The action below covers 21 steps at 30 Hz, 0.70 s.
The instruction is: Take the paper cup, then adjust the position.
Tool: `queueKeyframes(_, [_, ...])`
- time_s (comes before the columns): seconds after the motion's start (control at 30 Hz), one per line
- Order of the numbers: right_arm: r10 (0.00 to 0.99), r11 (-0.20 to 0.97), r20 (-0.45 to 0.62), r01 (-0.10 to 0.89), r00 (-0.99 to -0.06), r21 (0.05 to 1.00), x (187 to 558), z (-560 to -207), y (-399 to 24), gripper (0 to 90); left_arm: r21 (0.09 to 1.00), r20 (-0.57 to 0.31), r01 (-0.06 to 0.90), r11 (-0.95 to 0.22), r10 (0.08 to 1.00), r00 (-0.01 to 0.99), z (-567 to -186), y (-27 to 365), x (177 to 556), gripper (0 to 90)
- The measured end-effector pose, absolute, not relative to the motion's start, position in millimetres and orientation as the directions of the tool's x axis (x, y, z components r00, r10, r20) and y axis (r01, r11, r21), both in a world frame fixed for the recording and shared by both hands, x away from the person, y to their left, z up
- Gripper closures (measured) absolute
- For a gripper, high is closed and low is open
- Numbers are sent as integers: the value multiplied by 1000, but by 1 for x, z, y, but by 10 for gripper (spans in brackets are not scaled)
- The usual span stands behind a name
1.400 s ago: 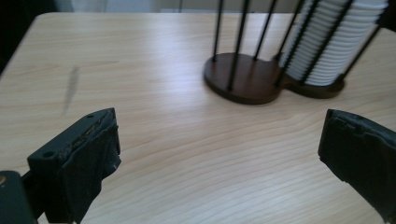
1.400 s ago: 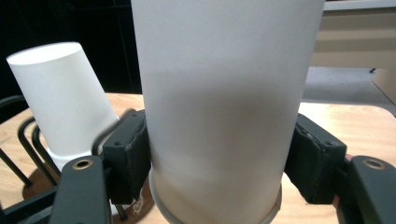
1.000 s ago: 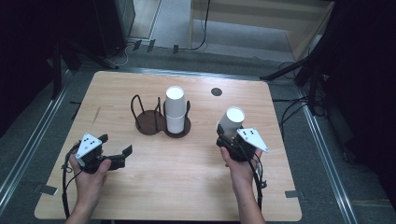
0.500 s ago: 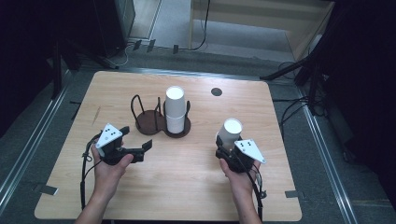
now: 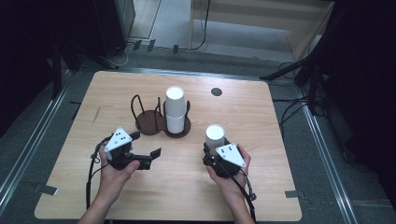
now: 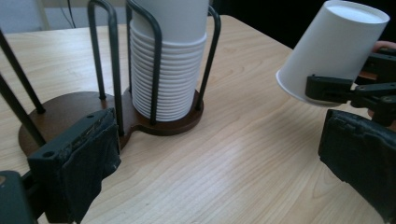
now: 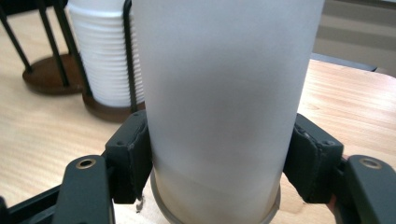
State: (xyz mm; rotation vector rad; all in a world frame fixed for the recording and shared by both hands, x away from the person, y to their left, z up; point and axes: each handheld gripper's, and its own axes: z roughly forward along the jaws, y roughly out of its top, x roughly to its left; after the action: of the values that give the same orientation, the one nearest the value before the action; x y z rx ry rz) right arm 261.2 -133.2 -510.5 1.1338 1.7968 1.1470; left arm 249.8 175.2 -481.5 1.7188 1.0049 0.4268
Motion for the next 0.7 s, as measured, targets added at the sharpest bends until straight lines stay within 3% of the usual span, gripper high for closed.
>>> queueKeyframes(0.17, [907,292,-171,280,-386,915,258,-514,-123,325,901,-187,421,-108,778,600,-482,168,248,0])
queueKeyframes(0.7, [873,349,-228,225,-430,910,255,-516,-105,326,895,-197,427,-129,745,637,-481,157,244,0])
